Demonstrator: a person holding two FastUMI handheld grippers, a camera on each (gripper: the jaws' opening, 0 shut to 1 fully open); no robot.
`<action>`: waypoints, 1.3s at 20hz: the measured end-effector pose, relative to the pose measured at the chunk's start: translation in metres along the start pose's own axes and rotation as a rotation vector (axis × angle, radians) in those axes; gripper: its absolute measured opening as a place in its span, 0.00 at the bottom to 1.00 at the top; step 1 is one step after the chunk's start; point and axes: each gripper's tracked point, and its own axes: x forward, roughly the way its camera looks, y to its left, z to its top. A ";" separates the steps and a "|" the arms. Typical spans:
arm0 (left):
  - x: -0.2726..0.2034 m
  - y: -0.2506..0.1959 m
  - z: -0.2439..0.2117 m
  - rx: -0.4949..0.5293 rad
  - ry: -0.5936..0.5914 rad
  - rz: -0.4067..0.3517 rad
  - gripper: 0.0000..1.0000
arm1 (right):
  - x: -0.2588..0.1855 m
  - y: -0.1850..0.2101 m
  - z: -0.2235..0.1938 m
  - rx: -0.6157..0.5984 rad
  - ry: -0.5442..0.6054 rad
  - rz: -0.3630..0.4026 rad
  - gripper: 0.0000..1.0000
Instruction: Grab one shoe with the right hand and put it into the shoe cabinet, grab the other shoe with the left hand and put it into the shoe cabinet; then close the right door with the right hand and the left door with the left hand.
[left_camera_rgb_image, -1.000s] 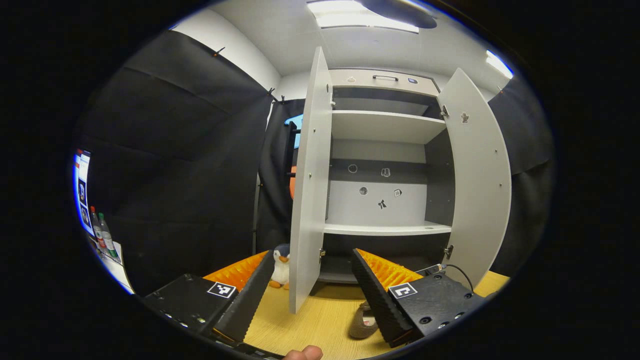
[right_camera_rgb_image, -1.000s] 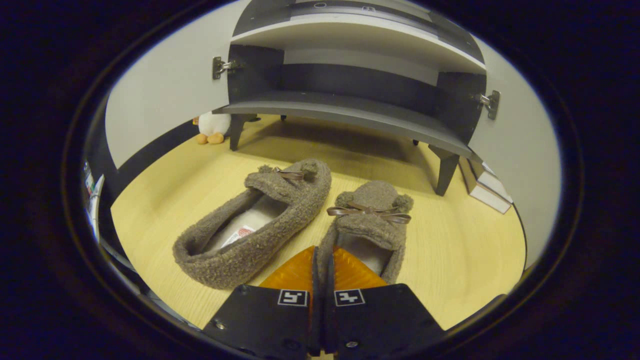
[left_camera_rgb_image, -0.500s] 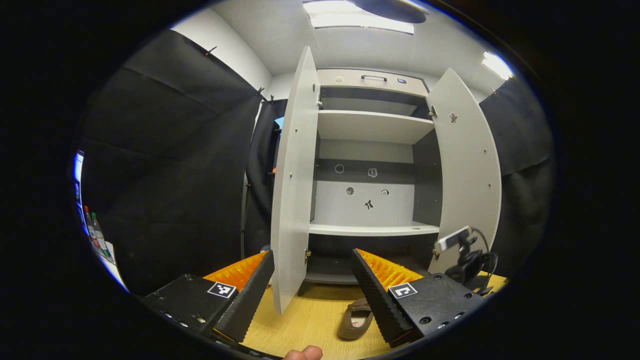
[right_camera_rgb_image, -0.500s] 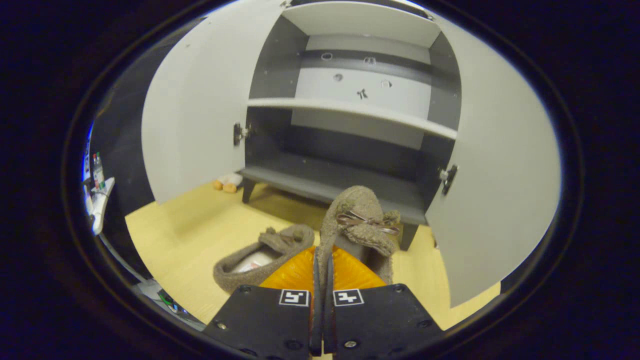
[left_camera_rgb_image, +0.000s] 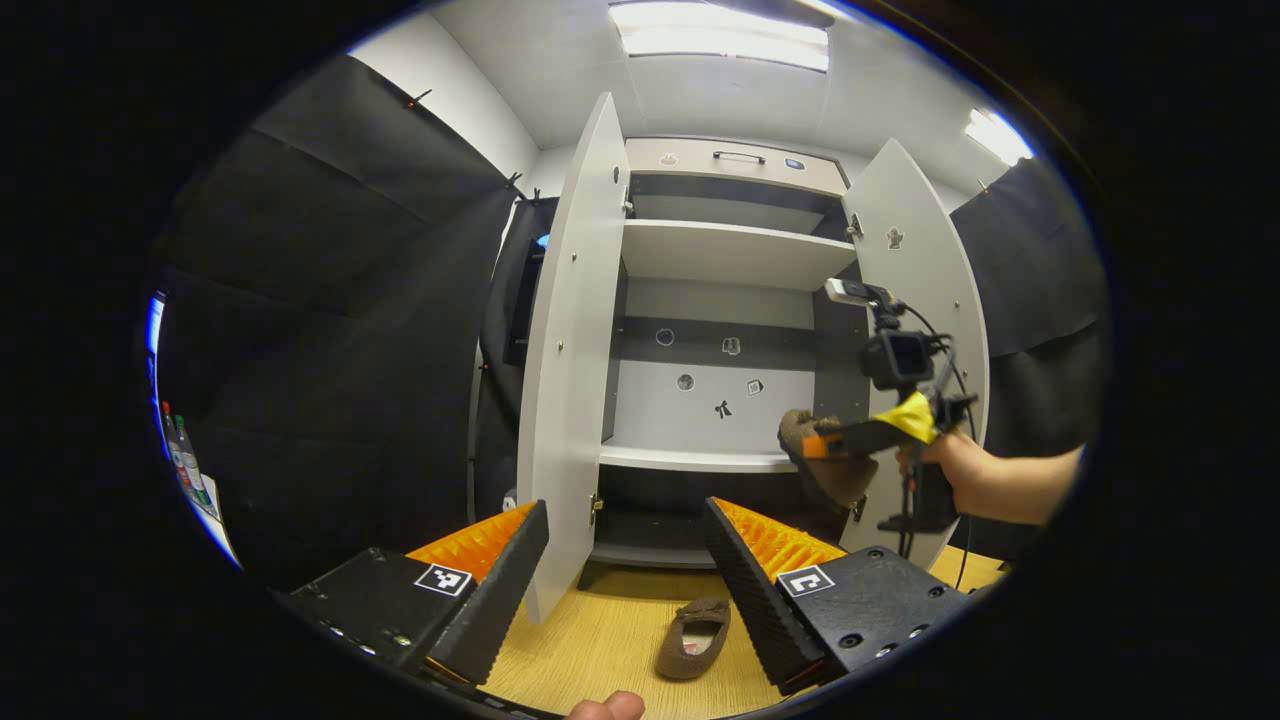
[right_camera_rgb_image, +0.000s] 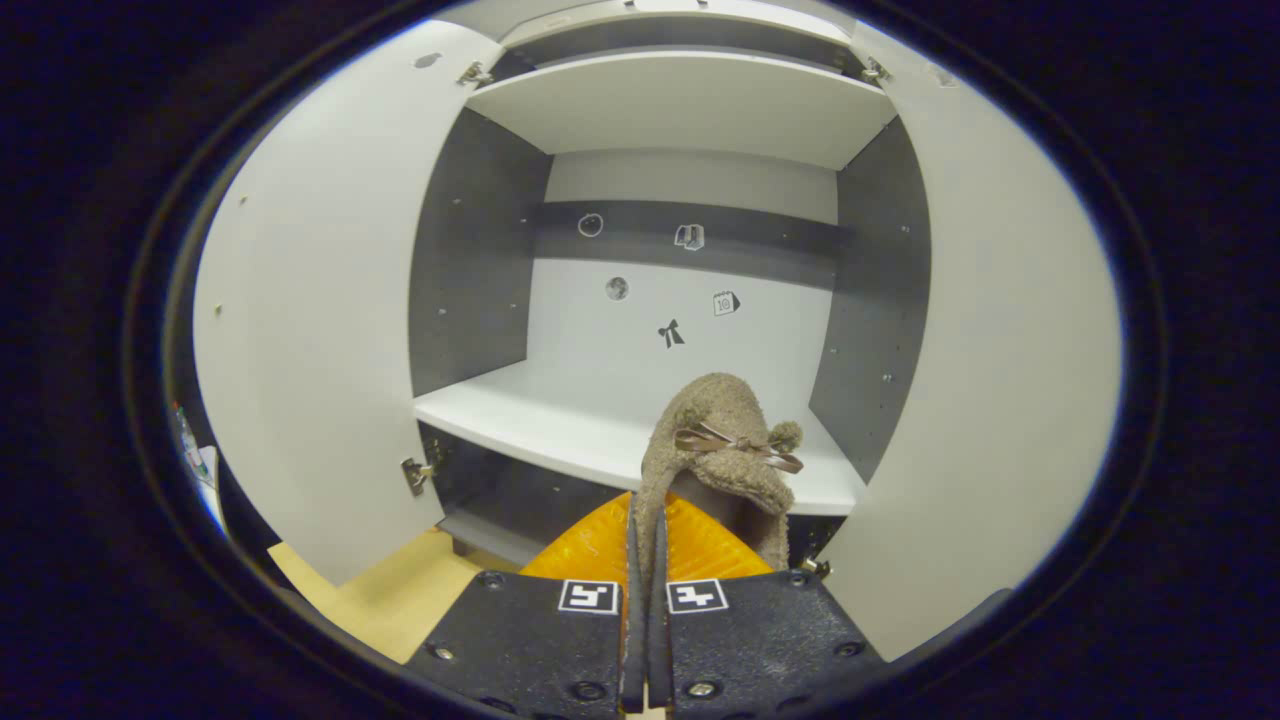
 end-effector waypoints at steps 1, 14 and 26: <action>-0.001 0.003 0.001 0.007 -0.003 0.008 0.95 | 0.013 -0.003 0.010 0.006 0.013 -0.006 0.05; -0.001 0.039 -0.001 0.015 0.008 0.091 0.95 | 0.106 -0.013 0.038 -0.117 0.137 -0.130 0.19; 0.016 -0.001 -0.004 -0.007 0.007 -0.014 0.95 | -0.043 0.000 0.058 -0.028 -0.097 -0.021 0.29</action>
